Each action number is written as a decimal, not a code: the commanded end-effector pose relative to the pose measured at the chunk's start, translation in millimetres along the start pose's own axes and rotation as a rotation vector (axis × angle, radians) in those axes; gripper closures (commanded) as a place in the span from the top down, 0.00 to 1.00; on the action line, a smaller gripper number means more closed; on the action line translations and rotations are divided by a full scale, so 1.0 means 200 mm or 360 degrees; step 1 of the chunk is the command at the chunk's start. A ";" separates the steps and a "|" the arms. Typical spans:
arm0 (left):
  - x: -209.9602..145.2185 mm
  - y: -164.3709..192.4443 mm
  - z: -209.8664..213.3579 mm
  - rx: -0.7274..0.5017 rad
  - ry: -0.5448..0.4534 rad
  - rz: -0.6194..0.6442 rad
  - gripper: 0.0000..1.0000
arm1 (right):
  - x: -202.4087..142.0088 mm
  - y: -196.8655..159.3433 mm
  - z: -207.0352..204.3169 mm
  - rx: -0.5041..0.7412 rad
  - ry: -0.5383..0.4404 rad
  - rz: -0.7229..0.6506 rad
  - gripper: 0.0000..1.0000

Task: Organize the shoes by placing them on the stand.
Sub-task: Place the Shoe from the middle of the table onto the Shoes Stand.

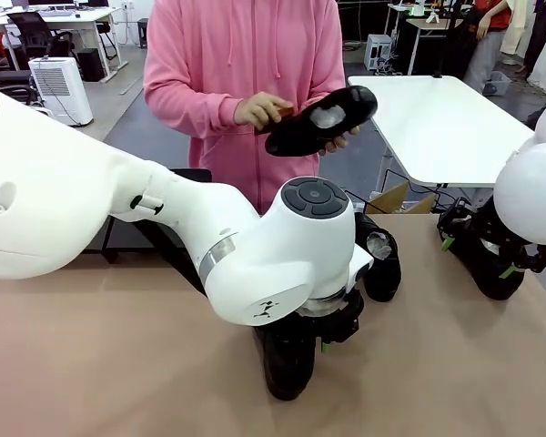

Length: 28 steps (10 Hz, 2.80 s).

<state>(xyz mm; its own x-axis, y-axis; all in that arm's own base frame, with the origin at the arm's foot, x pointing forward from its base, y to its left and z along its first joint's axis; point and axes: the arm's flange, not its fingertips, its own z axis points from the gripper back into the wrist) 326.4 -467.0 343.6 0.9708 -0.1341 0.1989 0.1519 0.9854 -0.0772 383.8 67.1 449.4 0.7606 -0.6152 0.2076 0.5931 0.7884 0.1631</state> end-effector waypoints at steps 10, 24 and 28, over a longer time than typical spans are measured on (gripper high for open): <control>-0.21 0.42 0.62 -0.0062 -0.0151 -0.0020 0.00 | 0.00 -0.01 0.00 0.0023 -0.0007 0.0003 1.00; 0.84 1.59 0.52 0.0521 -0.0749 -0.0090 0.00 | 0.00 -0.01 0.00 0.0023 -0.0007 0.0003 1.00; 0.87 1.58 0.38 0.0501 -0.0685 -0.0127 0.00 | 0.00 -0.01 0.00 0.0023 -0.0007 0.0003 1.00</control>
<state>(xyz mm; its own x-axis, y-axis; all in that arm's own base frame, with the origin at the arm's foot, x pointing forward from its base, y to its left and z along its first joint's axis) 520.1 -164.1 430.4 0.7928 -0.2311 0.5639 0.1173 0.9659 0.2309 383.5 66.3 449.7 0.7594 -0.6166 0.2076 0.5943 0.7873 0.1645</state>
